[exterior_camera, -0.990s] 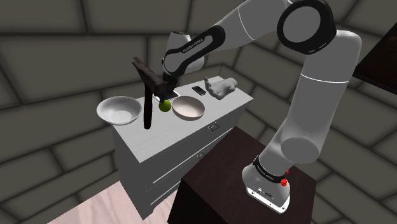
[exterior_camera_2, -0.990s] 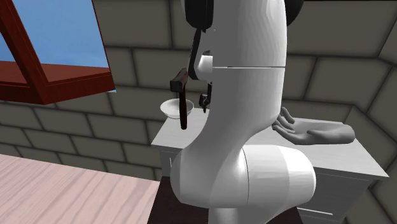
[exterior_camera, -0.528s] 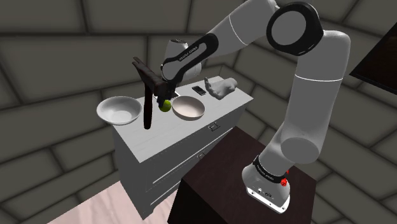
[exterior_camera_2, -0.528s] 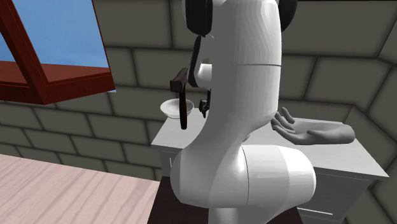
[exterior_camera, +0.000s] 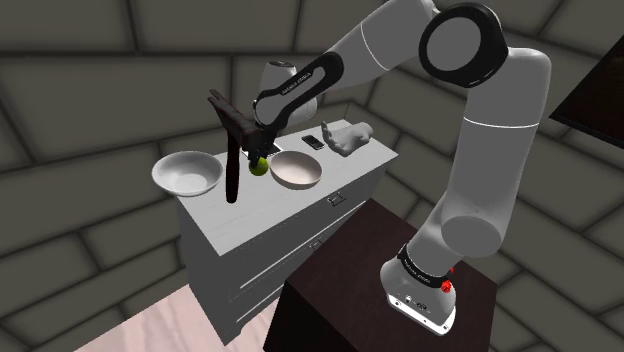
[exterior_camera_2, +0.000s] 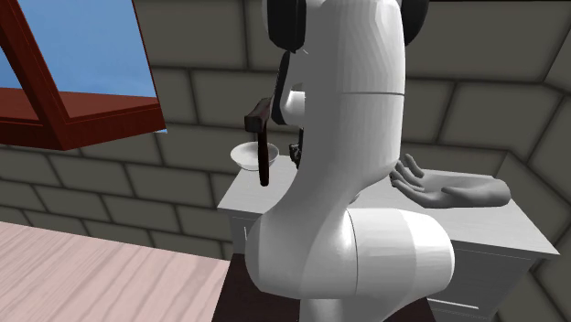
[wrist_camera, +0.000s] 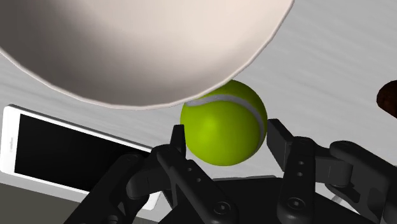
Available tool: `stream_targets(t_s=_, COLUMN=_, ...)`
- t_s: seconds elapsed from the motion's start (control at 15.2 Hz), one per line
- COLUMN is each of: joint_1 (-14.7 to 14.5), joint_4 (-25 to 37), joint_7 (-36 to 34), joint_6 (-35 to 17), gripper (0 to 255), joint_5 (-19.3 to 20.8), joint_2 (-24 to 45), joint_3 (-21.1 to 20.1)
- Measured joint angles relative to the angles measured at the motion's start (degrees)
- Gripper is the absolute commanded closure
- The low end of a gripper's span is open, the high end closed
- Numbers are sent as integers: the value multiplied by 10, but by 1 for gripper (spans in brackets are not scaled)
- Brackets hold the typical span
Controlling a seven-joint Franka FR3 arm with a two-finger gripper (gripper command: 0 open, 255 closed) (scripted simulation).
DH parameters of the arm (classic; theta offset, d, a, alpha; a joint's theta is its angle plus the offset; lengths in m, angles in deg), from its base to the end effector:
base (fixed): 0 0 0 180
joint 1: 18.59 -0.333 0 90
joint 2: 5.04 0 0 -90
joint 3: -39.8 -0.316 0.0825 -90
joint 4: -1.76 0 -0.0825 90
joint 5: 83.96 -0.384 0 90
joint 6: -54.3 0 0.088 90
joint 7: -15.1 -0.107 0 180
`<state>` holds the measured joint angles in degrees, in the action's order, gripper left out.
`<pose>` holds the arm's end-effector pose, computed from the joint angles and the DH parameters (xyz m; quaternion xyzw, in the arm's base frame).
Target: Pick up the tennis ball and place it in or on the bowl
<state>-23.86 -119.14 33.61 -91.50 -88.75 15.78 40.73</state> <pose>0.5858 0.0435 0.2483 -0.9853 -0.1654 -0.0381 0.0173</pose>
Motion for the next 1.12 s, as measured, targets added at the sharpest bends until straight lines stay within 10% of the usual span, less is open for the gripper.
stream_targets(t_s=1.12, joint_1=-3, joint_4=3, joint_7=-6, joint_6=54, gripper=255, joint_5=5, joint_2=-43, joint_3=0)
